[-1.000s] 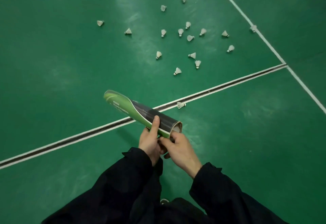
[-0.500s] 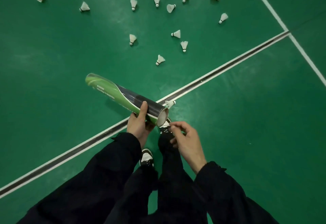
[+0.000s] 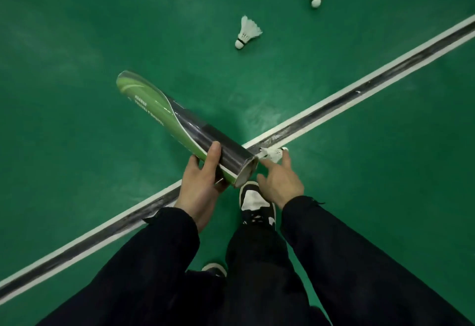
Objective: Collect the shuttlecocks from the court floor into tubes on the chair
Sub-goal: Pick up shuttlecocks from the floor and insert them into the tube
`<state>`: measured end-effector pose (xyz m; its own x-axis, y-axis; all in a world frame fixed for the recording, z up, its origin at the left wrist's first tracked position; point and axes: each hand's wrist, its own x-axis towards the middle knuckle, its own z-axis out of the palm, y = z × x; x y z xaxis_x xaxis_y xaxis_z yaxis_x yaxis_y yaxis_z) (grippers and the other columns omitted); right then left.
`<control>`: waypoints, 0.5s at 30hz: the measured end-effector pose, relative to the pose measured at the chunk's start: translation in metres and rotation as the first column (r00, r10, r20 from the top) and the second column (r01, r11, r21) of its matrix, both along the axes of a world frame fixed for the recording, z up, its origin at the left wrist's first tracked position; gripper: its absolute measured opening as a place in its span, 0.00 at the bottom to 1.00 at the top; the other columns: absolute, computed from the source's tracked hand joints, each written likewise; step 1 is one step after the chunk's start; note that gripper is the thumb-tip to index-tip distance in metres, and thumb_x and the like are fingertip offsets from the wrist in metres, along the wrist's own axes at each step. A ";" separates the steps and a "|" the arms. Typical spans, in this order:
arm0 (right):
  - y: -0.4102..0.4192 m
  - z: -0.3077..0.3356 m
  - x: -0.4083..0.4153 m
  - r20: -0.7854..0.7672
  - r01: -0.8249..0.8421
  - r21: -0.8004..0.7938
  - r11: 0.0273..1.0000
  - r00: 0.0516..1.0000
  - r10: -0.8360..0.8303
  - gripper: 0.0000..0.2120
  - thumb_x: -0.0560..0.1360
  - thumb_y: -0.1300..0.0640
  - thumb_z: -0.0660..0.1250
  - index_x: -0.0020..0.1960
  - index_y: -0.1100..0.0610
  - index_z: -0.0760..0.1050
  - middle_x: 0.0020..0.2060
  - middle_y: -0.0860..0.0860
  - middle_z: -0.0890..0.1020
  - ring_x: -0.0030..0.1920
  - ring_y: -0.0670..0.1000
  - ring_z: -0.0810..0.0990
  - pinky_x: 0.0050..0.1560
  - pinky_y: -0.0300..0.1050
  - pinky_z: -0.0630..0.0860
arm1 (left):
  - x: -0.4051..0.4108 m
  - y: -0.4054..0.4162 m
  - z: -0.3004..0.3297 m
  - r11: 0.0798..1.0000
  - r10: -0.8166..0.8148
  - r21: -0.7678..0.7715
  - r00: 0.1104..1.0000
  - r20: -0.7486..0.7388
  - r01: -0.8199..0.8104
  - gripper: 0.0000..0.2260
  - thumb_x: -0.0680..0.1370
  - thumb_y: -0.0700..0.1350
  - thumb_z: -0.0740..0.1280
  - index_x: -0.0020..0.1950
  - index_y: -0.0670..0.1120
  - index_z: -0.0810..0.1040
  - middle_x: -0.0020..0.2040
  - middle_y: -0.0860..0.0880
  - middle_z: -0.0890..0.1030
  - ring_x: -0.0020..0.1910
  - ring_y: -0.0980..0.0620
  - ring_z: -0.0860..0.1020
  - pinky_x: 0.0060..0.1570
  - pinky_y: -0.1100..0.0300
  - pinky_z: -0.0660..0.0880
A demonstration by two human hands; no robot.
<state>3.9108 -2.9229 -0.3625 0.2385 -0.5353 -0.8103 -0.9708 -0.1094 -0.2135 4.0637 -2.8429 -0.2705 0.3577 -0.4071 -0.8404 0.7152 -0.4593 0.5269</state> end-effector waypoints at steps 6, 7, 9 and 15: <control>-0.004 -0.030 -0.009 0.108 0.249 -0.214 0.945 0.967 -0.231 0.19 0.84 0.50 0.59 0.72 0.56 0.72 0.71 0.55 0.76 0.55 0.58 0.83 0.57 0.56 0.80 | 0.014 0.000 -0.013 0.996 0.043 0.073 0.999 -0.021 -0.041 0.30 0.75 0.58 0.70 0.71 0.41 0.72 0.59 0.44 0.86 0.56 0.48 0.85 0.57 0.50 0.80; -0.006 -0.011 -0.008 0.212 0.418 -0.205 0.885 0.902 -0.377 0.17 0.84 0.51 0.60 0.70 0.55 0.76 0.64 0.54 0.82 0.53 0.55 0.84 0.57 0.55 0.81 | 0.016 -0.002 -0.005 0.994 0.063 0.093 0.998 -0.029 -0.061 0.30 0.76 0.57 0.69 0.72 0.41 0.72 0.59 0.44 0.86 0.57 0.48 0.85 0.57 0.50 0.80; -0.009 0.047 -0.005 0.399 0.731 -0.039 0.681 0.637 -0.660 0.10 0.81 0.58 0.65 0.59 0.52 0.82 0.53 0.50 0.85 0.50 0.45 0.84 0.57 0.46 0.82 | 0.020 -0.007 0.022 0.990 0.091 0.114 0.995 -0.048 -0.085 0.27 0.80 0.56 0.67 0.72 0.40 0.71 0.57 0.45 0.87 0.54 0.49 0.86 0.52 0.53 0.82; -0.020 0.242 0.005 0.508 0.786 0.254 0.564 0.388 -0.769 0.18 0.77 0.68 0.69 0.46 0.44 0.81 0.44 0.49 0.85 0.40 0.54 0.82 0.42 0.48 0.82 | 0.015 -0.046 0.143 0.960 0.205 0.202 0.978 -0.046 -0.192 0.29 0.80 0.56 0.68 0.71 0.35 0.74 0.61 0.39 0.85 0.54 0.46 0.84 0.58 0.49 0.81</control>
